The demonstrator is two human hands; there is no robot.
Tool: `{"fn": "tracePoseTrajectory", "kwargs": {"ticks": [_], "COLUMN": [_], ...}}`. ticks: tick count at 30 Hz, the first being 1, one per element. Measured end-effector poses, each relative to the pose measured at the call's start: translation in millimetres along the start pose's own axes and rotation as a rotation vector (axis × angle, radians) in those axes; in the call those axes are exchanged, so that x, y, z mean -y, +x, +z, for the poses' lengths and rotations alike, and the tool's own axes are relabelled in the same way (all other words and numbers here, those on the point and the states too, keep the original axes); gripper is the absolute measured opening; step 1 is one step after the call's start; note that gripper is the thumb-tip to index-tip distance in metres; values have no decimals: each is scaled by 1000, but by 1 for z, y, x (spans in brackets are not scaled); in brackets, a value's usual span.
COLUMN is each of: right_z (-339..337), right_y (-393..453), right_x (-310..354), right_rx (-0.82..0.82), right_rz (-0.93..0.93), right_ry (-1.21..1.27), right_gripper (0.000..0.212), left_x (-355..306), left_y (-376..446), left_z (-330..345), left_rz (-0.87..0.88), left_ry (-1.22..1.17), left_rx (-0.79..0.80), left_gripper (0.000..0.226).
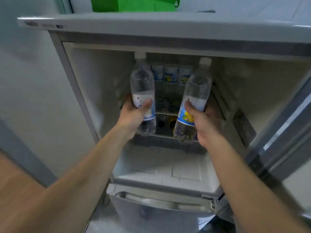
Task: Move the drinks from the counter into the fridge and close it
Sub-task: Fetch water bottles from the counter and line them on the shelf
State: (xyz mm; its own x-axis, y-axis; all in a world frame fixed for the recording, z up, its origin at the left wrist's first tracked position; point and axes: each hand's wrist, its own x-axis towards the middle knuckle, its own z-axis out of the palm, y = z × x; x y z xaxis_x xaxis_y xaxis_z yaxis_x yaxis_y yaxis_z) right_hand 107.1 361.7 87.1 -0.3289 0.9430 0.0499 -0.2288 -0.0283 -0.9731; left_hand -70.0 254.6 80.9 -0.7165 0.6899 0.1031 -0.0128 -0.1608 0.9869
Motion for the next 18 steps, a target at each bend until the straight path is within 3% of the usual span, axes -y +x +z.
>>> {"fn": "tracePoseTrajectory", "kwargs": {"ticks": [6,11,18], "right_z": [11,18,19], "right_y": [77,140,215], "right_x": [2,-10,-30], "right_rx": [-87,-152,-261], "right_rz": [-194,-335,-326], "right_ry": [-116,-128,-184], "right_gripper": [30,56,73], "left_x": [-4,5,23], "left_y": [82,124,167], "left_z": [10,23,35], "left_rz": [121,240,296], "left_ry": [108,107,102], "left_rx": [-55,-72,-97], "left_gripper": [46,59,67]}}
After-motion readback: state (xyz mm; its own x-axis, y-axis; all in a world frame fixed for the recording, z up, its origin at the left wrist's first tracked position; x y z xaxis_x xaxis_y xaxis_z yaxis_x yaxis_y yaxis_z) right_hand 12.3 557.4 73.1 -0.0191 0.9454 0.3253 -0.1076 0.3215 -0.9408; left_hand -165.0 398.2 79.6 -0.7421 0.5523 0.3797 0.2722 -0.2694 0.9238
